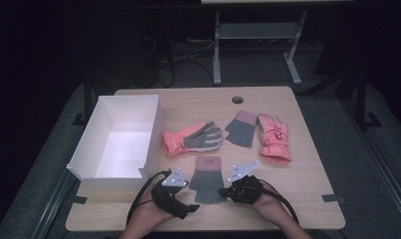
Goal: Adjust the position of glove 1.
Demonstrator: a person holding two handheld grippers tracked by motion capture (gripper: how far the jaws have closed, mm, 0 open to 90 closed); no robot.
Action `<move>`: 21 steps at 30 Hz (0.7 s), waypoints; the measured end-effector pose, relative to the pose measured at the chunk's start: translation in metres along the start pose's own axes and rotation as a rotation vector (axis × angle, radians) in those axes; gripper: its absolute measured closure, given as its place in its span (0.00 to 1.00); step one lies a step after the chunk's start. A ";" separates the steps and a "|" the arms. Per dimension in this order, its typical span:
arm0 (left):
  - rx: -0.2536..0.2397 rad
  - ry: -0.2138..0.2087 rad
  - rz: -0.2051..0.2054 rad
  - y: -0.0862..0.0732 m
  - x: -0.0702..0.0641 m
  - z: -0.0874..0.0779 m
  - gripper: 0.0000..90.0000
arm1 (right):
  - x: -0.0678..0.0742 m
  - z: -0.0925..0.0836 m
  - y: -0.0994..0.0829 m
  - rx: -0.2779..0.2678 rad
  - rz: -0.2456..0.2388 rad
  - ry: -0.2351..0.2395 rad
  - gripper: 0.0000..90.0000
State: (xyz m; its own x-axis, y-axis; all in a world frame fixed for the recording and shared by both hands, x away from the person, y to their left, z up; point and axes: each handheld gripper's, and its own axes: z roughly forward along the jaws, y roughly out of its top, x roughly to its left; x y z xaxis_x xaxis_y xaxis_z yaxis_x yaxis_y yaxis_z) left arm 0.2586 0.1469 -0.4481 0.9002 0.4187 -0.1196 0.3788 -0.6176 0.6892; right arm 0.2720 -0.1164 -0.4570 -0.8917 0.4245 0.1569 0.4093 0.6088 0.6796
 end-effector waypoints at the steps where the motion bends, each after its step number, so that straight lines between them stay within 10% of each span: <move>1: 0.001 0.000 -0.002 0.000 0.000 0.000 0.15 | 0.000 0.000 0.000 0.000 0.000 0.000 1.00; 21: -0.014 -0.016 -0.007 -0.002 0.002 0.001 0.21 | -0.026 -0.023 -0.021 0.058 0.051 -0.102 1.00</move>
State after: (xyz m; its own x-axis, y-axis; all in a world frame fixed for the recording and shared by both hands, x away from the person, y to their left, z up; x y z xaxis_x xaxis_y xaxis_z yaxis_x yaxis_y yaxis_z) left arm 0.2598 0.1485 -0.4500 0.9008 0.4123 -0.1360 0.3824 -0.6051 0.6983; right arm 0.2820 -0.1557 -0.4587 -0.8462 0.5205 0.1142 0.4670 0.6212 0.6293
